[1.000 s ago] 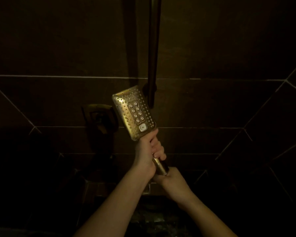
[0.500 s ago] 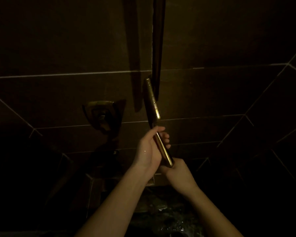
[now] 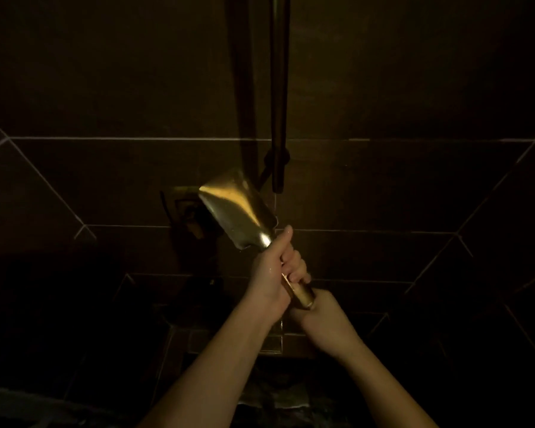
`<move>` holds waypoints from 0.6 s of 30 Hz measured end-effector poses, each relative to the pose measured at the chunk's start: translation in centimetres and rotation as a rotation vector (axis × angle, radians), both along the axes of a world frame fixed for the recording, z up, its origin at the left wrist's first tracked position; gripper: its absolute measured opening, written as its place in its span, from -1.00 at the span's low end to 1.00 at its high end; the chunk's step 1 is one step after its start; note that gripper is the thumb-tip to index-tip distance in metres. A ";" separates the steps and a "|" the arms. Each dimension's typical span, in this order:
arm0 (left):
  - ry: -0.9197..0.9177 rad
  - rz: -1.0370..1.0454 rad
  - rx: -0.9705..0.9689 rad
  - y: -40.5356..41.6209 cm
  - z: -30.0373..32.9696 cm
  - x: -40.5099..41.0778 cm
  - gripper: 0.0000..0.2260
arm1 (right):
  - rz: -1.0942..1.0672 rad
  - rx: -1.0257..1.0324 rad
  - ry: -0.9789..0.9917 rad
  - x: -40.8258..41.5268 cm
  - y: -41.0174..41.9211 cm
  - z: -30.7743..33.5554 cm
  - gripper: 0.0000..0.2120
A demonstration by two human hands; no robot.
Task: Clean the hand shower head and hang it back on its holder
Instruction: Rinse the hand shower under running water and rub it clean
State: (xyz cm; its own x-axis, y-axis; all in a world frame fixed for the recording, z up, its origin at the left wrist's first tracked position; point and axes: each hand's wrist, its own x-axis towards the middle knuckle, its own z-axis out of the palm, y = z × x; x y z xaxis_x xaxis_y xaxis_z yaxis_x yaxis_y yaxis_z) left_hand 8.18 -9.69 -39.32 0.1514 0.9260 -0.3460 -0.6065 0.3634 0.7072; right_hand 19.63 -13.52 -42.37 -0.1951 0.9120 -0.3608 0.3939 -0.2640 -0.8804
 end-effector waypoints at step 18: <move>0.028 0.181 0.107 -2.3 -1.5 0.9 -0.74 | -0.083 0.024 0.066 1.2 -1.1 -1.8 -0.94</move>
